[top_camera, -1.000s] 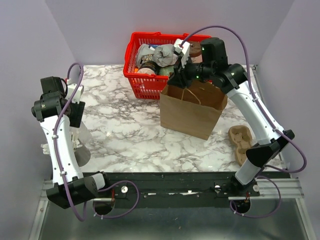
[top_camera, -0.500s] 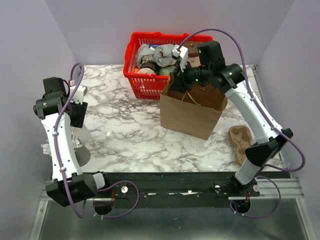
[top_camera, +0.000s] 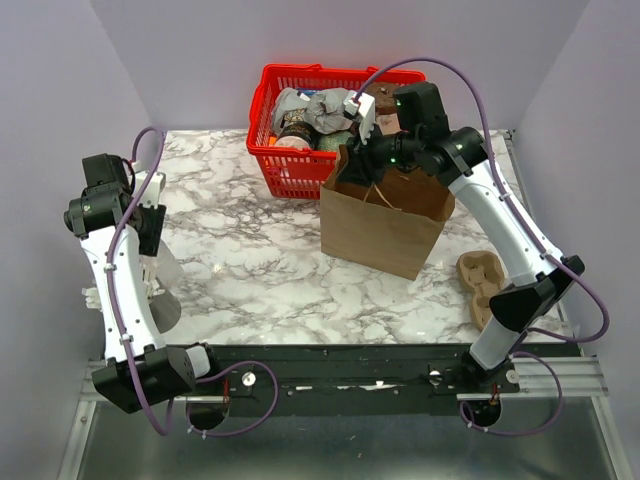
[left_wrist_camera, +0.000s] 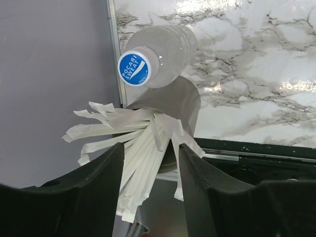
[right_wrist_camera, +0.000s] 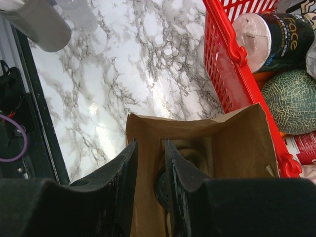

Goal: Pack the takeout coffee

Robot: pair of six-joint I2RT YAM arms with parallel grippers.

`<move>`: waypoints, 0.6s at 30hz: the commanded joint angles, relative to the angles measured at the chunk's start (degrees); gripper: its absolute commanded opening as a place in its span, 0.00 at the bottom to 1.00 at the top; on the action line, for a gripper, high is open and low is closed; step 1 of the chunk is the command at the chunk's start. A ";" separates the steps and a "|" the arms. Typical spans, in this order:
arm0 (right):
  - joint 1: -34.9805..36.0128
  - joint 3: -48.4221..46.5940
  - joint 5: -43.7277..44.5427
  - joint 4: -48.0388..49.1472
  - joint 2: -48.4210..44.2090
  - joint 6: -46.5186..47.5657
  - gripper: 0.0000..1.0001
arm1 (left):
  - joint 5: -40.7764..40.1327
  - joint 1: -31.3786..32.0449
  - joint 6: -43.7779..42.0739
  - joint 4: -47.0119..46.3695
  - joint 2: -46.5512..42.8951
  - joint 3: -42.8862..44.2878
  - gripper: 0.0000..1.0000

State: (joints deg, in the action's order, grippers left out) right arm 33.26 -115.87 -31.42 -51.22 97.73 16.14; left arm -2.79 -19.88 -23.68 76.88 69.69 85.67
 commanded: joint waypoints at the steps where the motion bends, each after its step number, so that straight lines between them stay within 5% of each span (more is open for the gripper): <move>1: -0.30 -1.72 -1.28 -2.13 1.14 -0.14 0.37 | -2.14 -1.13 1.09 2.57 0.88 -1.03 0.55; 18: -0.30 -1.20 -1.19 -2.30 1.32 -0.67 0.37 | -3.54 -1.92 0.57 0.29 1.85 -3.93 0.45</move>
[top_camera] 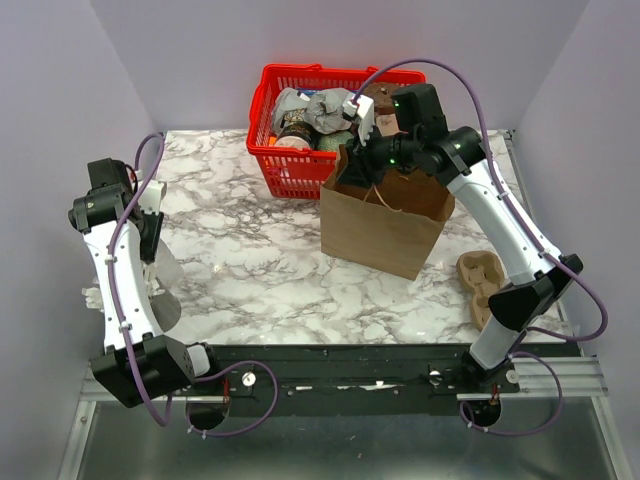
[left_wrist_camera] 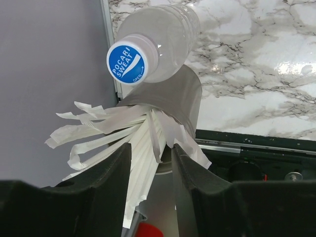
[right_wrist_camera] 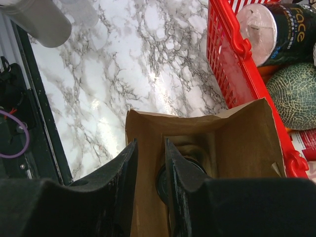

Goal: Pack the takeout coffee

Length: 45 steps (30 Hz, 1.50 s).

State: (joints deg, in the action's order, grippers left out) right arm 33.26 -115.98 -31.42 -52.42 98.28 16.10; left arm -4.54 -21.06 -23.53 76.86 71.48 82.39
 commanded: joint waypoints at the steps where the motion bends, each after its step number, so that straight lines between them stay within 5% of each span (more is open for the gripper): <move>1: -0.30 -1.00 -1.36 -1.01 0.69 -0.63 0.38 | -1.71 -0.82 0.33 0.31 0.23 -0.65 0.45; 22: -0.30 0.14 -2.07 -0.57 0.51 -1.33 0.37 | -0.56 -0.83 0.15 0.22 1.91 1.02 0.24; 30: -0.30 0.58 -2.33 -0.14 0.60 -1.42 0.38 | -0.21 -0.83 -0.11 1.36 1.20 2.16 0.06; 45: -0.30 1.37 -3.82 0.83 1.12 -0.72 0.38 | 4.45 -0.83 -0.20 9.62 -1.52 10.86 0.00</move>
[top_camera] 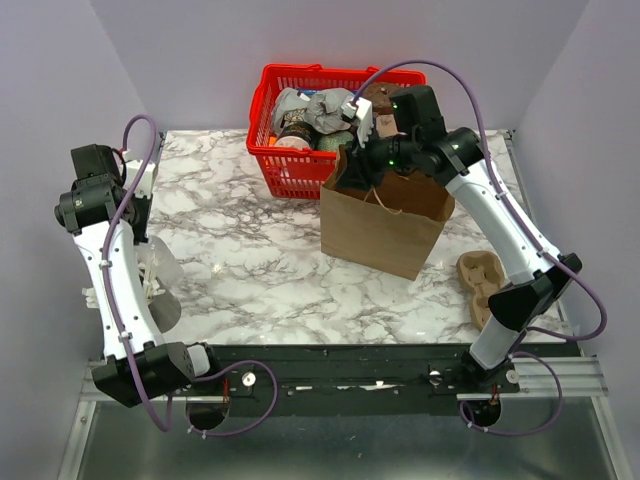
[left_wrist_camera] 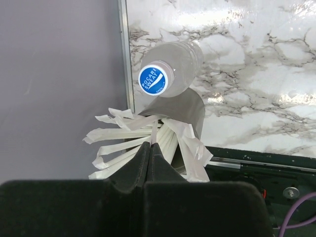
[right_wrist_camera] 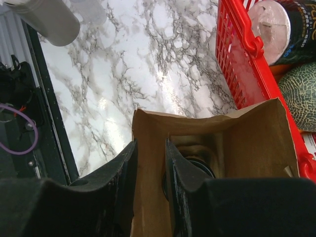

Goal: Pack the takeout coffee

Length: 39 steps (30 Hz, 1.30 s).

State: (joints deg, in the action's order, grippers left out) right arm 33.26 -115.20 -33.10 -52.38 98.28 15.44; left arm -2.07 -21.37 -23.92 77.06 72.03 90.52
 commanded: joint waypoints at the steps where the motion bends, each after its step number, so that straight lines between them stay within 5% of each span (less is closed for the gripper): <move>1: -0.30 0.76 -2.40 0.88 1.12 0.03 0.38 | 4.24 -0.52 0.19 9.69 -2.50 3.51 0.00; 21: -0.30 4.72 0.48 3.25 -0.28 1.08 0.38 | 27.10 -0.52 0.63 9.78 -1.54 33.14 0.00; 26: -3.01 1.56 5.42 5.35 -0.02 -3.57 0.37 | 49.49 -0.43 0.62 6.46 -0.31 33.50 0.00; 30: -6.09 -2.74 4.01 10.00 -0.28 -6.91 0.38 | 62.95 0.88 11.39 -10.48 -2.59 24.38 0.00; 35: -7.94 -3.91 4.89 14.23 -3.43 -8.76 0.39 | 68.77 6.85 38.12 -55.20 -7.87 5.56 0.00; 39: -8.56 -1.44 8.13 17.40 -7.21 -9.38 0.41 | 68.78 14.14 48.52 -66.51 -3.84 6.41 0.00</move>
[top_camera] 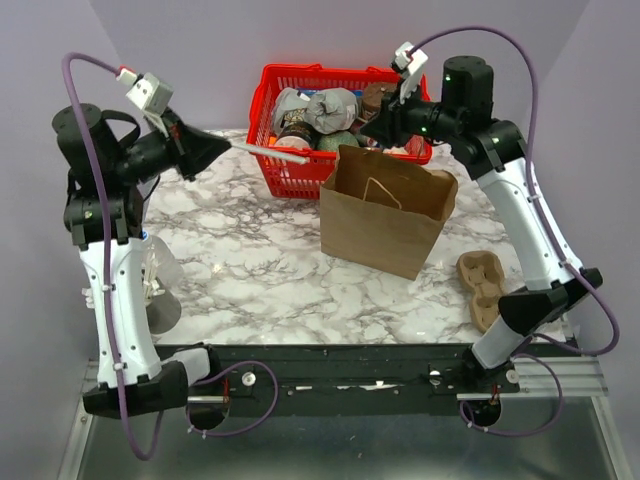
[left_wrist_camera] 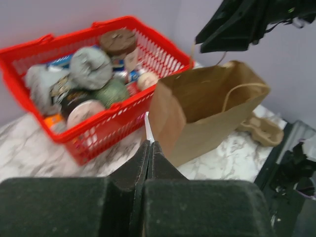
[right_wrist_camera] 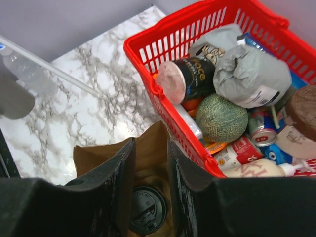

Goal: Pack the takeout coffee

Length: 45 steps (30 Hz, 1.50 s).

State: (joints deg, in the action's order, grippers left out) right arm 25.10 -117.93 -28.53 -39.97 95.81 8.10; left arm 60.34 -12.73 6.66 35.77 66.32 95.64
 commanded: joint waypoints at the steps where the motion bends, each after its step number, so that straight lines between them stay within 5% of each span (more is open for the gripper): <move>1: -0.58 1.56 6.27 5.25 -5.36 -1.77 0.41 | 5.85 7.00 18.82 -25.83 3.97 3.05 0.00; 12: -8.14 2.61 18.24 11.22 -9.32 -1.16 0.41 | 0.66 26.16 10.33 -18.99 16.02 12.90 0.00; 23: -10.95 7.36 22.03 12.19 -13.19 1.57 0.43 | -11.64 42.86 -13.75 6.75 32.28 31.00 0.00; 29: -11.83 10.61 22.21 12.28 -14.77 1.48 0.43 | -21.82 50.16 -22.82 14.59 37.29 33.21 0.01; 30: -11.92 10.70 22.12 12.19 -14.77 1.31 0.43 | -22.71 52.00 -23.70 14.94 37.91 33.47 0.06; 31: -12.09 10.88 21.94 12.19 -14.69 0.96 0.43 | -23.50 52.71 -23.62 14.33 39.04 33.65 0.22; 34: -12.27 10.62 21.51 12.10 -14.16 0.25 0.44 | -25.27 54.82 -22.83 12.75 41.15 35.14 0.51; 40: -12.80 8.77 19.75 11.58 -12.32 0.51 0.44 | -30.18 54.22 -21.86 9.07 40.39 39.36 0.78; 45: -12.80 9.47 15.45 8.69 -11.61 2.27 0.49 | -33.17 47.99 -17.83 -1.91 31.78 30.51 0.99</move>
State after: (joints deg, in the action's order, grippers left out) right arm 12.62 -107.83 -8.88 -29.26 83.24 9.10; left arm 32.38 40.53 -13.89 43.70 106.89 130.56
